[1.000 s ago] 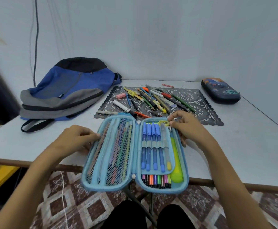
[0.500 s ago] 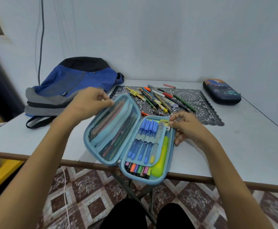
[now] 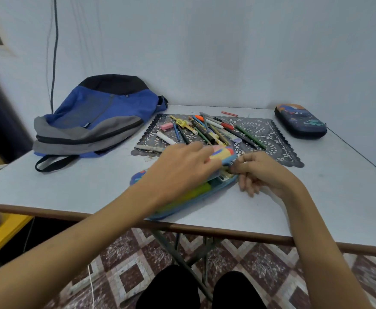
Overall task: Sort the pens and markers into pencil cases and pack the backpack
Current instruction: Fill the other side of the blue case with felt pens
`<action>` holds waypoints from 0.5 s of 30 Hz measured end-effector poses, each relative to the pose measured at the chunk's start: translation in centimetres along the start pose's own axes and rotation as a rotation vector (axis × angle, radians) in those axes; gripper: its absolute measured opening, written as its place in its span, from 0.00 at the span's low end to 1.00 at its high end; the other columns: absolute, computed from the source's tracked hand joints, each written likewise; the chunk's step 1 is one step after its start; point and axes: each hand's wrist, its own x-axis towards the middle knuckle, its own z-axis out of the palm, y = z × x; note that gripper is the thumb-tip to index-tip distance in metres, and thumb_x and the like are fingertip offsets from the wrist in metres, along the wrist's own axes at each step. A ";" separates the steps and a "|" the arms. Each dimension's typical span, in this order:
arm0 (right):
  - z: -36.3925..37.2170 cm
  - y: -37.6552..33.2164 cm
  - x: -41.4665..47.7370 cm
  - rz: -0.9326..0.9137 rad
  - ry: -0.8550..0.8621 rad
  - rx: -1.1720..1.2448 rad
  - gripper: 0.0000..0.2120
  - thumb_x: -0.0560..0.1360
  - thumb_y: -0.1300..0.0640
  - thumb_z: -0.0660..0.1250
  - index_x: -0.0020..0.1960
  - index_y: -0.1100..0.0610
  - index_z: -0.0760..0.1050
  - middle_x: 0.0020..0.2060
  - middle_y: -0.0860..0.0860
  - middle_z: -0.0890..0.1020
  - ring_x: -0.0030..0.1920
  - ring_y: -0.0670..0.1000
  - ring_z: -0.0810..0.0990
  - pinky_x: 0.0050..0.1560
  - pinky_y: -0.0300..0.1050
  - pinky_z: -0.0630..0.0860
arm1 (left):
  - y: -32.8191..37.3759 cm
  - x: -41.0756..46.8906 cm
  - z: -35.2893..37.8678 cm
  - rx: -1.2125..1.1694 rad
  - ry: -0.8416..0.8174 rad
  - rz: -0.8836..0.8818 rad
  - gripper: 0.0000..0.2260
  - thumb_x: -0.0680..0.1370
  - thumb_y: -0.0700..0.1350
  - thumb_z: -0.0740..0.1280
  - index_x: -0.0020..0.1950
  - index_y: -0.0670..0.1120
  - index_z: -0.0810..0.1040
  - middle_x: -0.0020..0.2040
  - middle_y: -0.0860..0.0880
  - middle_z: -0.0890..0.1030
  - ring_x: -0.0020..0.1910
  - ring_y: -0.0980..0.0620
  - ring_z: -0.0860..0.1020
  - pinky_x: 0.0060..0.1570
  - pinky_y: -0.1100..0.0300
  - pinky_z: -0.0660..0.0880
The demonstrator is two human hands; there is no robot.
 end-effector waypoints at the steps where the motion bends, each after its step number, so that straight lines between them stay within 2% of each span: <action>1: -0.2 0.1 0.2 -0.016 0.075 -0.022 0.03 0.76 0.67 0.64 0.45 0.65 0.75 0.23 0.58 0.76 0.16 0.49 0.69 0.18 0.37 0.60 | 0.0 -0.8 0.6 0.002 0.021 0.066 0.02 0.75 0.39 0.67 0.46 0.46 0.76 0.40 0.46 0.78 0.35 0.48 0.74 0.28 0.59 0.60; 4: -0.4 0.1 1.0 -0.180 0.413 -0.067 0.05 0.75 0.65 0.65 0.45 0.58 0.79 0.25 0.48 0.76 0.19 0.42 0.66 0.20 0.35 0.62 | -1.4 -2.2 1.4 -0.020 0.085 0.198 0.04 0.78 0.38 0.67 0.50 0.44 0.79 0.45 0.45 0.80 0.39 0.47 0.76 0.30 0.56 0.73; 6: -0.2 -0.5 1.1 -0.362 0.466 -0.071 0.04 0.76 0.61 0.68 0.47 0.54 0.80 0.30 0.46 0.77 0.27 0.41 0.72 0.28 0.35 0.68 | -2.6 -2.8 1.9 -0.059 0.141 0.251 0.05 0.80 0.37 0.66 0.54 0.43 0.77 0.46 0.44 0.81 0.41 0.46 0.78 0.33 0.54 0.76; 7: 0.0 -1.0 1.0 -0.428 0.418 -0.078 0.03 0.75 0.57 0.69 0.49 0.51 0.81 0.34 0.47 0.79 0.33 0.43 0.76 0.34 0.36 0.71 | -2.9 -3.0 2.2 -0.068 0.173 0.267 0.05 0.80 0.36 0.65 0.55 0.43 0.75 0.47 0.44 0.81 0.41 0.45 0.78 0.33 0.53 0.76; 9: 0.6 -2.1 1.0 -0.509 0.250 -0.159 0.08 0.73 0.49 0.72 0.52 0.47 0.81 0.44 0.47 0.83 0.47 0.45 0.81 0.47 0.41 0.75 | -3.1 -3.3 2.7 -0.073 0.215 0.290 0.07 0.80 0.36 0.65 0.57 0.43 0.72 0.46 0.44 0.81 0.41 0.45 0.79 0.34 0.53 0.77; 11: 1.4 -3.5 1.0 -0.545 0.056 -0.303 0.12 0.72 0.46 0.72 0.55 0.45 0.81 0.50 0.42 0.83 0.54 0.41 0.79 0.56 0.41 0.73 | -3.1 -3.2 3.1 -0.064 0.243 0.303 0.07 0.80 0.37 0.65 0.57 0.44 0.72 0.46 0.44 0.82 0.42 0.46 0.79 0.36 0.54 0.77; 14: 2.5 -5.5 1.2 -0.531 -0.189 -0.472 0.16 0.73 0.44 0.70 0.59 0.45 0.79 0.55 0.38 0.81 0.56 0.37 0.78 0.55 0.33 0.73 | -3.3 -3.1 2.8 -0.131 0.272 0.254 0.03 0.80 0.42 0.66 0.52 0.44 0.78 0.44 0.46 0.82 0.40 0.47 0.79 0.34 0.54 0.76; 15: 2.8 -5.8 1.3 -0.524 -0.244 -0.486 0.17 0.73 0.44 0.69 0.60 0.46 0.79 0.55 0.39 0.81 0.56 0.37 0.78 0.54 0.32 0.73 | -3.4 -3.3 2.5 -0.217 0.263 0.205 0.05 0.81 0.44 0.66 0.49 0.43 0.80 0.43 0.47 0.82 0.39 0.47 0.79 0.34 0.55 0.75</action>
